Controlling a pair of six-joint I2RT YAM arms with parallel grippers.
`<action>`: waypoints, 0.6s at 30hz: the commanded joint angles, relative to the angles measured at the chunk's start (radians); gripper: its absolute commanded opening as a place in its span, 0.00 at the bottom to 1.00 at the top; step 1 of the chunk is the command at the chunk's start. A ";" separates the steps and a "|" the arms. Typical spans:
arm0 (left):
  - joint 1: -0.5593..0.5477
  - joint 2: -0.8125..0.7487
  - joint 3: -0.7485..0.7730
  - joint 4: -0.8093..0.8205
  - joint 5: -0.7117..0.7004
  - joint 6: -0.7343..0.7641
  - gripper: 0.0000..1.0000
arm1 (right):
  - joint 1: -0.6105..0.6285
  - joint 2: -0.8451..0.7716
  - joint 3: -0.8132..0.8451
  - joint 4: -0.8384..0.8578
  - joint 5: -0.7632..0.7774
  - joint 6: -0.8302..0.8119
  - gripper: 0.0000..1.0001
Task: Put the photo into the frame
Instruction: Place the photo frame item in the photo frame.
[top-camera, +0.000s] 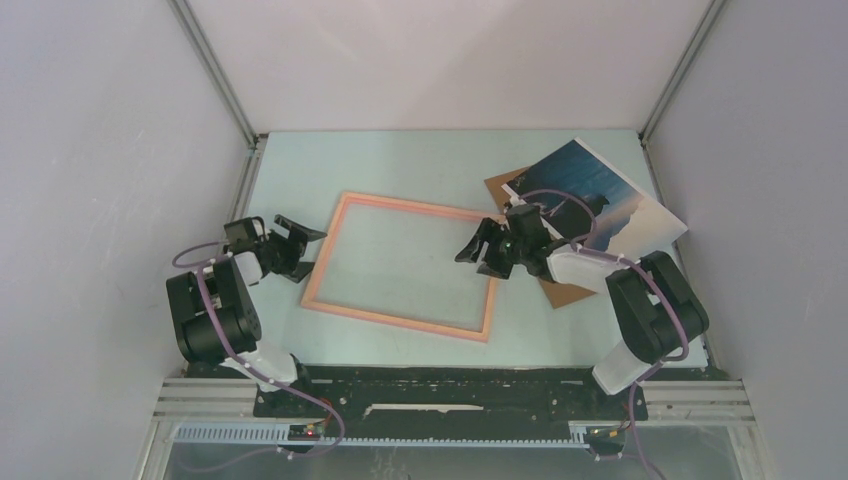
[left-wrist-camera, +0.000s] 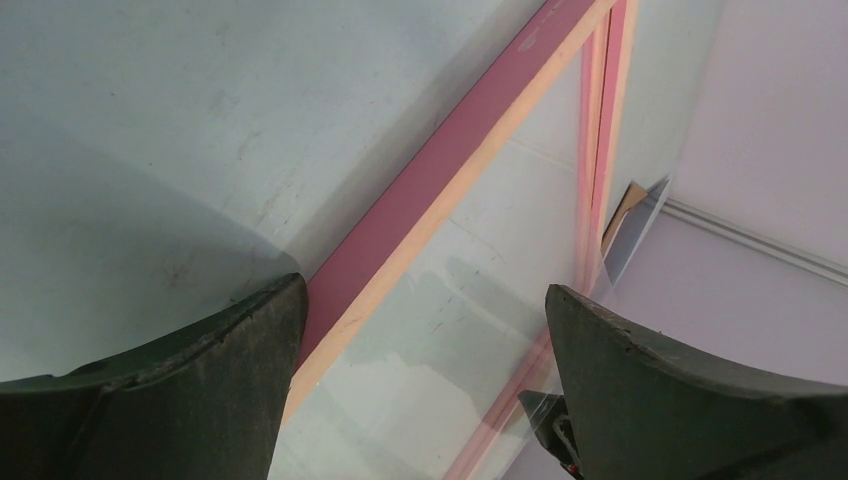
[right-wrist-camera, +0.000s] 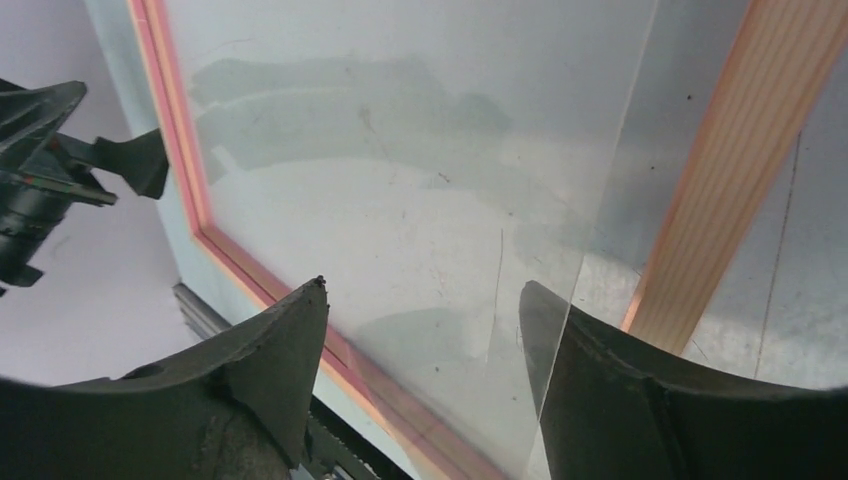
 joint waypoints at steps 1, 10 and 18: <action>0.001 -0.033 -0.023 -0.019 0.045 -0.011 0.99 | 0.027 -0.046 0.095 -0.199 0.096 -0.105 0.82; 0.005 -0.034 -0.026 -0.007 0.053 -0.019 0.98 | 0.046 -0.062 0.209 -0.405 0.193 -0.220 1.00; 0.008 -0.033 -0.029 -0.004 0.056 -0.018 0.98 | 0.060 -0.036 0.270 -0.510 0.210 -0.286 1.00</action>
